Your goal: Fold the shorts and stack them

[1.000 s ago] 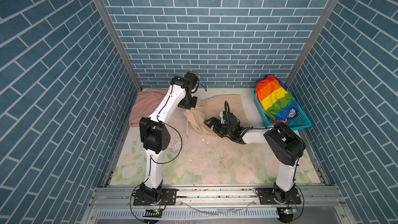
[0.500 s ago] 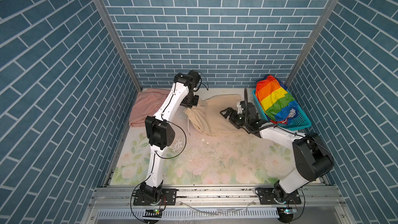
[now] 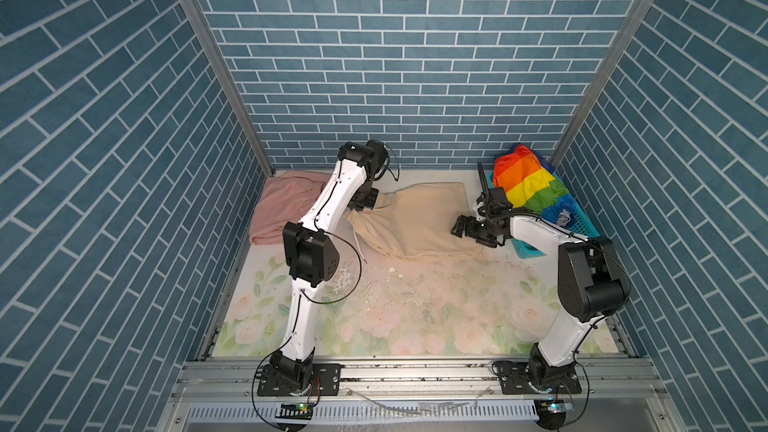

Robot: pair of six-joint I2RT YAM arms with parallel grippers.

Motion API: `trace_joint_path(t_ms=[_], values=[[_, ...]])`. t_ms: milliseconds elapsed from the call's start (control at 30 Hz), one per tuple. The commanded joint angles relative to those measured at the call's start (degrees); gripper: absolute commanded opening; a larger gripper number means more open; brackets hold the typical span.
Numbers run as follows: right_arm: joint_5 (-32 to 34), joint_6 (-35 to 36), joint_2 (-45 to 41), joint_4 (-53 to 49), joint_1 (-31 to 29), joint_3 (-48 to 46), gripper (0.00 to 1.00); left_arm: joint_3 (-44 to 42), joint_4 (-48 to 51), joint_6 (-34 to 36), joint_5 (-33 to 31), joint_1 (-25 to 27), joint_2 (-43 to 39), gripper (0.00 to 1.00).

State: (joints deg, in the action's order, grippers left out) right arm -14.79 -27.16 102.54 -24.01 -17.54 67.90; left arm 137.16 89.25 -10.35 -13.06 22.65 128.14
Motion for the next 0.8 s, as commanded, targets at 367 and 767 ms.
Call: trace_joint_path(t_ms=[367, 767], values=[[3.5, 3.6, 4.4, -0.5, -5.3, -0.2, 0.75, -6.2, 1.5, 2.4, -9.4, -1.9, -6.0, 0.00], [-3.8, -4.9, 6.0, 6.0, -12.9, 0.0, 0.74, -3.3, -5.6, -6.5, 17.5, -1.7, -3.6, 0.01]])
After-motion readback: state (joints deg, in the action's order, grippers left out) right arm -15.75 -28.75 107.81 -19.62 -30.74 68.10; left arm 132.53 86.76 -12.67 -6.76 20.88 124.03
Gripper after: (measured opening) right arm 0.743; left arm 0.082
